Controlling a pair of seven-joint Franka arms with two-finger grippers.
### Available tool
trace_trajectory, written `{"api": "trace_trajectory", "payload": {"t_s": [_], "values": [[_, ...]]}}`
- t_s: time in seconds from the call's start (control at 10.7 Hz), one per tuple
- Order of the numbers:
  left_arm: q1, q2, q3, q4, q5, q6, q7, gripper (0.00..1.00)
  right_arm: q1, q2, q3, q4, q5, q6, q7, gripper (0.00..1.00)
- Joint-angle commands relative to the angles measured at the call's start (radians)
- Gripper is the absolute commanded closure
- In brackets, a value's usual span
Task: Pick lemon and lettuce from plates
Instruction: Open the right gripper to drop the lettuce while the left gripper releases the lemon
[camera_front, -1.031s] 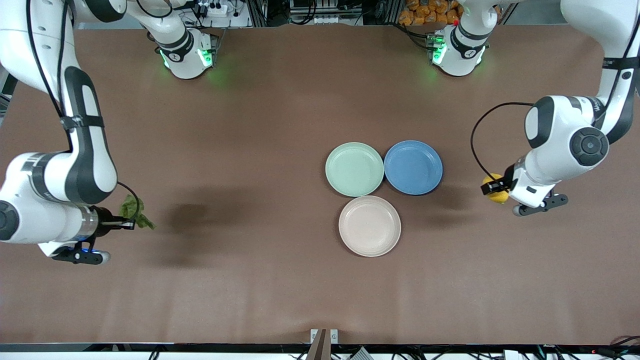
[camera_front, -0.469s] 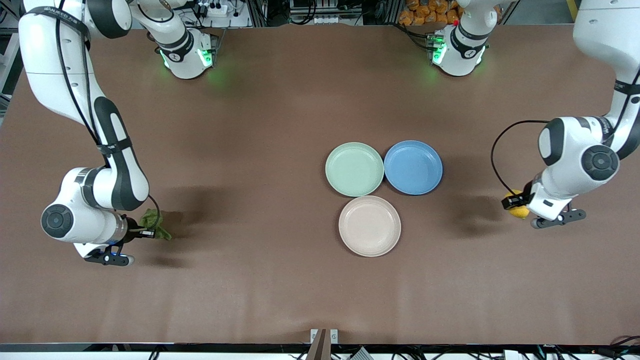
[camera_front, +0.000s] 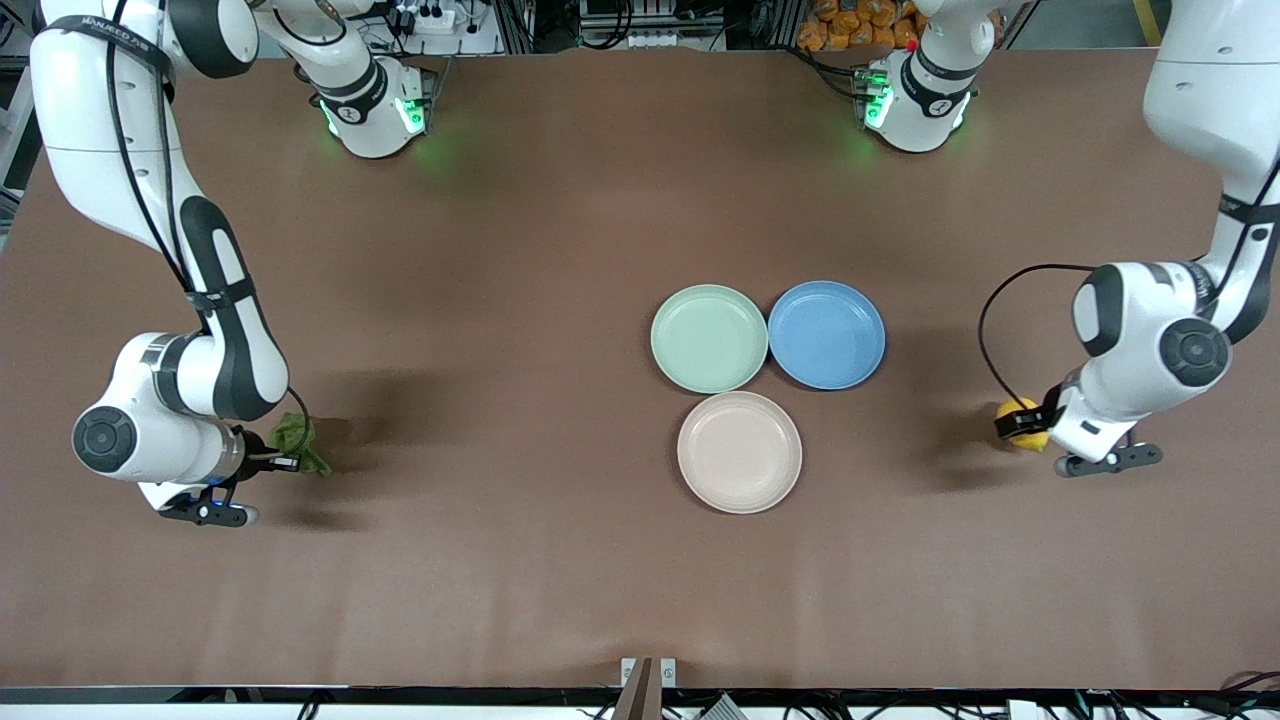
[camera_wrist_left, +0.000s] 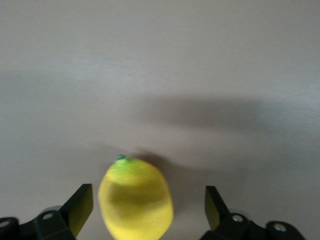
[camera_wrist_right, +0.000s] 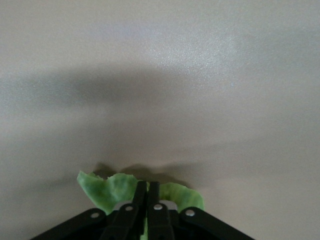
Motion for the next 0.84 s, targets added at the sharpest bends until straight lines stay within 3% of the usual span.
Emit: {"api": "trace_trajectory", "payload": {"t_s": [0.0,0.28,0.47,0.75], "values": [[-0.015,0.006,0.001,0.027,0.027,-0.001,0.005,0.0,-0.001,-0.077,0.008,-0.026,-0.012,-0.009,-0.002,0.0],[-0.127,0.003,-0.001,0.058,0.007,-0.001,-0.045,0.0,-0.027,-0.221,0.008,-0.029,-0.01,-0.107,-0.01,0.0],[-0.141,0.005,-0.059,0.046,-0.011,0.035,-0.21,0.0,-0.039,-0.338,0.008,-0.028,-0.007,-0.192,-0.008,0.0],[-0.129,-0.087,-0.081,-0.081,-0.01,0.037,-0.222,0.0,-0.044,-0.516,0.013,-0.025,0.002,-0.273,-0.008,0.0]]}}
